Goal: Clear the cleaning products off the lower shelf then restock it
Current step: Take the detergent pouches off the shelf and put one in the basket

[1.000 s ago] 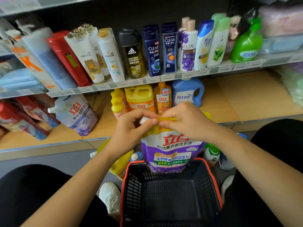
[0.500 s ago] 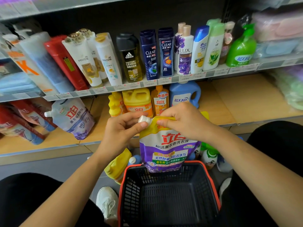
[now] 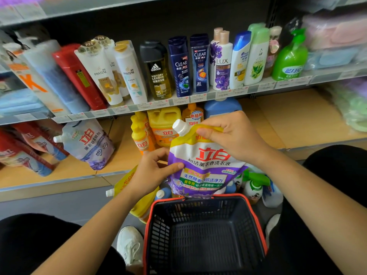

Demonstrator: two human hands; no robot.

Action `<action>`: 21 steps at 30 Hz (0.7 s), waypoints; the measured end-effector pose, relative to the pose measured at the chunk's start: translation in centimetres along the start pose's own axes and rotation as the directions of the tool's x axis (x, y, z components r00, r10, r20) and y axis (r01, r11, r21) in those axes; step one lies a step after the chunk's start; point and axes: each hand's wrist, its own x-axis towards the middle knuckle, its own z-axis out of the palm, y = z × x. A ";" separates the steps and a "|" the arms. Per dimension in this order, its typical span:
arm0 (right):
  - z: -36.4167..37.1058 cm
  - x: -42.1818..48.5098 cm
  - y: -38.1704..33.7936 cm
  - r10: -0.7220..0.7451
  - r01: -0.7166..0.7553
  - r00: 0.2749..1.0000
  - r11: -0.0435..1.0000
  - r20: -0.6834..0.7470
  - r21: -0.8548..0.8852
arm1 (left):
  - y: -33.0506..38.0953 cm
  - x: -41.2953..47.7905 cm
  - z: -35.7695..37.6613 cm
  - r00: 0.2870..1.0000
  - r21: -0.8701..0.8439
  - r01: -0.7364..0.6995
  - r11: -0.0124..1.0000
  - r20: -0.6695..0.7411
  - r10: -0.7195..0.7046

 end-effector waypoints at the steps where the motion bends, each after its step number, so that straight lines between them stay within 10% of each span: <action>1: 0.0 -0.1 0.0 -0.002 0.002 1.000 1.000 -0.008 0.021 | -0.7 0.0 -0.3 1.000 0.031 0.026 0.999 0.012 -0.027; 9: -1.1 -0.3 0.2 -0.026 0.041 0.988 0.994 -0.151 0.099 | -4.6 -1.3 0.0 0.828 -0.117 0.558 0.822 0.017 -0.560; 14: -1.4 -0.1 0.5 0.007 0.028 0.973 0.989 -0.232 0.146 | -4.0 -1.0 2.2 0.821 -0.510 0.532 0.676 0.113 -0.560; 21: -2.1 0.2 4.4 0.232 -0.177 0.900 0.968 -0.369 0.178 | -2.9 0.9 1.5 0.789 -0.603 0.296 0.741 -0.283 -0.545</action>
